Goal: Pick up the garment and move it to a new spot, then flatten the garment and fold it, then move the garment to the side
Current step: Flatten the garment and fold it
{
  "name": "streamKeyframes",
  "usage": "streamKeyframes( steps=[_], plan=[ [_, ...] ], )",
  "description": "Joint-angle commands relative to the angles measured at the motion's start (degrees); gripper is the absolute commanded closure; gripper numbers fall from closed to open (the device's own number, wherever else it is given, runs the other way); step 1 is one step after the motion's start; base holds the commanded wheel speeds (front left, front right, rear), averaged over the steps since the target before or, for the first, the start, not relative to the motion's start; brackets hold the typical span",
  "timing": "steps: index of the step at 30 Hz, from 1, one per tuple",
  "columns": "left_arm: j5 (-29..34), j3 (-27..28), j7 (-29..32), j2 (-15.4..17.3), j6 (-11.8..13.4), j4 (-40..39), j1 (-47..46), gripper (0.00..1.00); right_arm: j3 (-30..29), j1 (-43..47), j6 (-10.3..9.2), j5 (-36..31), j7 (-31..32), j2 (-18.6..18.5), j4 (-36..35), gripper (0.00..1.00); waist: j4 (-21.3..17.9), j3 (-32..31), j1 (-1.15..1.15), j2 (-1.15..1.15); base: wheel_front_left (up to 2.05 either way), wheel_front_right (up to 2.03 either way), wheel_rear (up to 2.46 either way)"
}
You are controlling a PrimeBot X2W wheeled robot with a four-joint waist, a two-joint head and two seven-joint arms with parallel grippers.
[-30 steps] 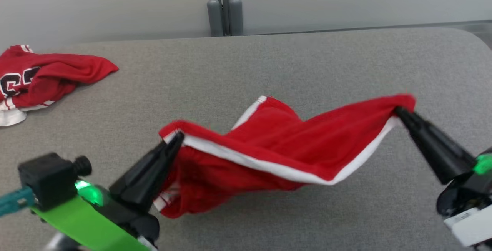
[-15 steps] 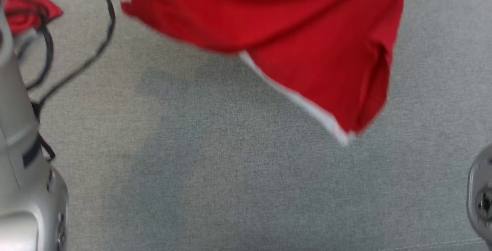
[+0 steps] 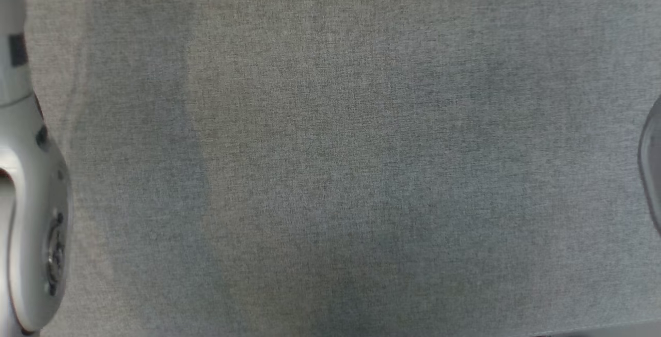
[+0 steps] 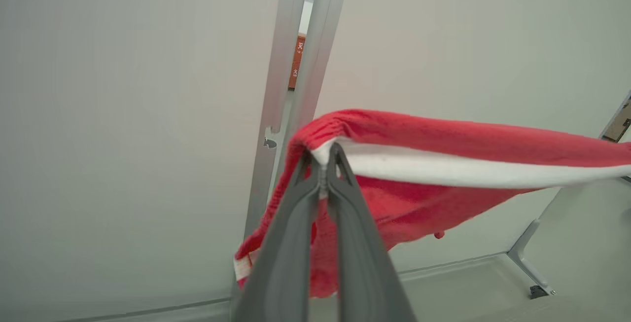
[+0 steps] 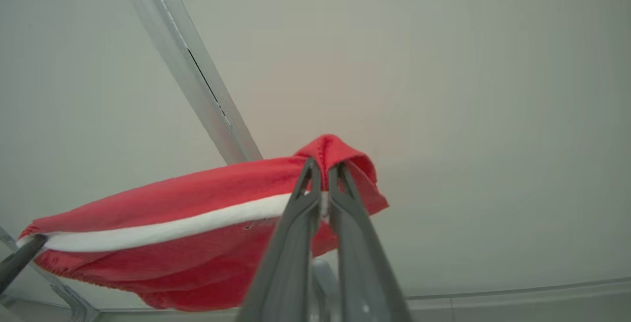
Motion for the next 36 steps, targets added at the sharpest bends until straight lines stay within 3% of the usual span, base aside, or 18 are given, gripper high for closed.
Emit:
streamKeyframes(
  steps=[1,7,14,18,22,26,31,36],
  plan=[
    [-0.44,-0.93,-1.06,-0.12,-0.76,1.67,3.56,1.00,0.68,3.99,-0.09,1.54,-1.21,-0.93,0.65,1.00,0.16,3.74,-0.03,0.00,0.00,0.00,0.00],
    [-4.79,-4.27,-4.69,0.78,-2.07,2.34,19.81,1.00,5.79,25.31,-0.09,8.33,-5.32,-5.67,-2.83,1.00,0.25,-2.31,-0.03,0.00,0.00,0.00,0.00],
    [-8.16,-12.83,-4.99,5.56,-2.04,-13.62,51.48,1.00,7.08,58.94,-0.17,17.84,-5.13,-12.01,-14.93,1.00,1.48,-16.93,-0.03,0.00,0.00,0.00,0.00],
    [-7.63,-14.39,-4.11,8.41,1.80,-24.97,68.39,1.00,4.62,76.13,-0.19,20.12,-4.37,-13.00,-22.76,1.00,1.69,-25.86,-0.03,0.00,0.00,0.00,0.00],
    [-8.91,-13.57,-3.18,9.77,9.16,-36.06,85.55,1.00,1.74,92.22,-0.19,20.96,-2.77,-10.57,-30.18,1.00,1.18,-32.63,-0.03,0.00,0.00,0.00,0.00],
    [-11.78,-13.47,-3.44,8.76,14.51,-44.13,100.63,1.00,-1.75,106.77,-0.33,21.54,-1.40,-7.09,-36.51,1.00,2.14,-36.34,-0.03,0.00,0.00,0.00,0.00],
    [-14.13,-16.26,-2.21,7.90,16.74,-51.91,111.76,1.00,-5.62,118.30,-0.26,22.80,0.24,-3.51,-43.84,1.00,3.82,-37.03,-0.03,0.00,0.00,0.00,0.00],
    [-14.71,-17.57,-0.02,8.18,16.16,-53.65,110.63,1.00,-6.57,114.93,-0.15,22.77,3.26,-3.94,-45.44,1.00,4.96,-34.39,-0.03,0.00,0.00,0.00,0.00]
  ],
)
